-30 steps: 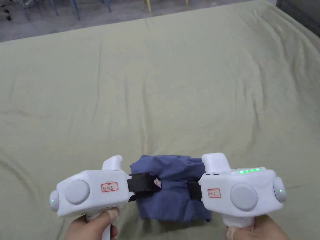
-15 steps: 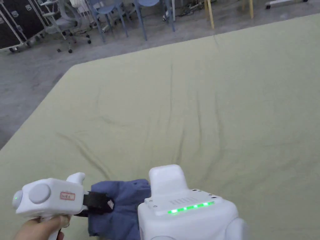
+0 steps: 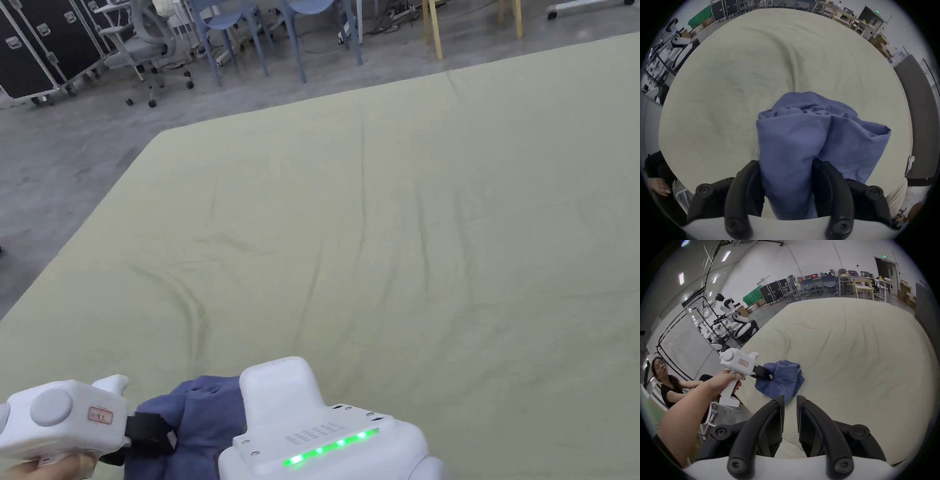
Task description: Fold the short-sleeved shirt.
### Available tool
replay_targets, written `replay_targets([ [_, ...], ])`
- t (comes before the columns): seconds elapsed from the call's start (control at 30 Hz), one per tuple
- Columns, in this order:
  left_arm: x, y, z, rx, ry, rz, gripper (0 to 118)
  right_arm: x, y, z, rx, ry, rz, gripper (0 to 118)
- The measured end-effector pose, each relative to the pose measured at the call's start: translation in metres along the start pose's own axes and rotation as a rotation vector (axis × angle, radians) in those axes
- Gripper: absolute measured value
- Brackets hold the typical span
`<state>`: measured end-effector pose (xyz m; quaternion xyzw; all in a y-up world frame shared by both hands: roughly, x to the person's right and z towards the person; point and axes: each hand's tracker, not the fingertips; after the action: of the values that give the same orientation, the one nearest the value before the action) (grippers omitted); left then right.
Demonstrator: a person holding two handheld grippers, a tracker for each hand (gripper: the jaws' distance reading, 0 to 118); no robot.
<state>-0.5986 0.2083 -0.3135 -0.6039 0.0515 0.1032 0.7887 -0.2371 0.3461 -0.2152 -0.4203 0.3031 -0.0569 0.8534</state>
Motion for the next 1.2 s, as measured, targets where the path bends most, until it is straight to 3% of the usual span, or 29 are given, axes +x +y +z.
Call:
replay_targets([
  [0.1, 0.01, -0.001, 0.021, 0.104, 0.19, 0.014, 116, 0.015, 0.001, 0.007, -0.021, 0.013, -0.035, 19],
  [0.17, 0.013, -0.001, 0.053, 0.278, 0.186, 0.081, 118, 0.026, 0.002, 0.013, -0.018, 0.005, -0.043, 19],
  [0.23, 0.019, -0.002, 0.081, 0.315, 0.116, 0.134, 118, 0.036, 0.004, 0.023, -0.002, -0.006, -0.061, 19],
  [0.37, 0.059, -0.005, 0.127, 0.36, 0.196, 0.042, 118, 0.056, 0.011, 0.055, 0.058, -0.005, -0.078, 20],
  [0.4, 0.075, -0.006, 0.14, 0.384, 0.204, 0.003, 113, 0.063, 0.014, 0.064, 0.084, -0.002, -0.079, 20],
  [0.43, 0.095, -0.008, 0.158, 0.409, 0.197, -0.036, 91, 0.071, 0.018, 0.076, 0.119, -0.007, -0.07, 20],
  [0.47, 0.116, -0.011, 0.175, 0.486, 0.196, -0.07, 34, 0.081, 0.022, 0.088, 0.151, -0.02, -0.052, 21],
  [0.5, 0.147, -0.02, 0.194, 0.59, 0.208, -0.105, 0, 0.092, 0.027, 0.101, 0.184, -0.029, -0.025, 21],
  [0.57, 0.203, -0.028, 0.233, 0.798, 0.231, -0.163, 0, 0.121, 0.041, 0.133, 0.282, -0.101, 0.04, 21],
  [0.63, 0.252, -0.032, 0.27, 0.915, 0.107, -0.213, 0, 0.148, 0.052, 0.168, 0.413, -0.239, 0.114, 21],
  [0.73, 0.323, -0.041, 0.312, 1.058, 0.002, -0.194, 0, 0.186, 0.075, 0.227, 0.535, -0.43, 0.138, 21],
  [0.8, 0.357, -0.04, 0.321, 1.158, -0.022, -0.218, 0, 0.208, 0.087, 0.269, 0.612, -0.464, 0.097, 21],
  [0.9, 0.407, -0.049, 0.332, 1.259, -0.042, -0.224, 0, 0.233, 0.099, 0.327, 0.735, -0.554, 0.1, 22],
  [0.97, 0.427, -0.057, 0.336, 1.292, -0.123, -0.172, 0, 0.251, 0.096, 0.349, 0.824, -0.59, 0.151, 23],
  [1.07, 0.444, -0.047, 0.331, 1.268, -0.15, -0.166, 0, 0.27, 0.089, 0.372, 0.768, -0.717, 0.139, 26],
  [1.17, 0.465, -0.059, 0.329, 1.257, -0.115, -0.186, 0, 0.284, 0.077, 0.386, 0.806, -0.646, 0.042, 27],
  [1.2, 0.467, -0.061, 0.328, 1.249, -0.12, -0.19, 0, 0.285, 0.075, 0.387, 0.797, -0.653, 0.051, 28],
])
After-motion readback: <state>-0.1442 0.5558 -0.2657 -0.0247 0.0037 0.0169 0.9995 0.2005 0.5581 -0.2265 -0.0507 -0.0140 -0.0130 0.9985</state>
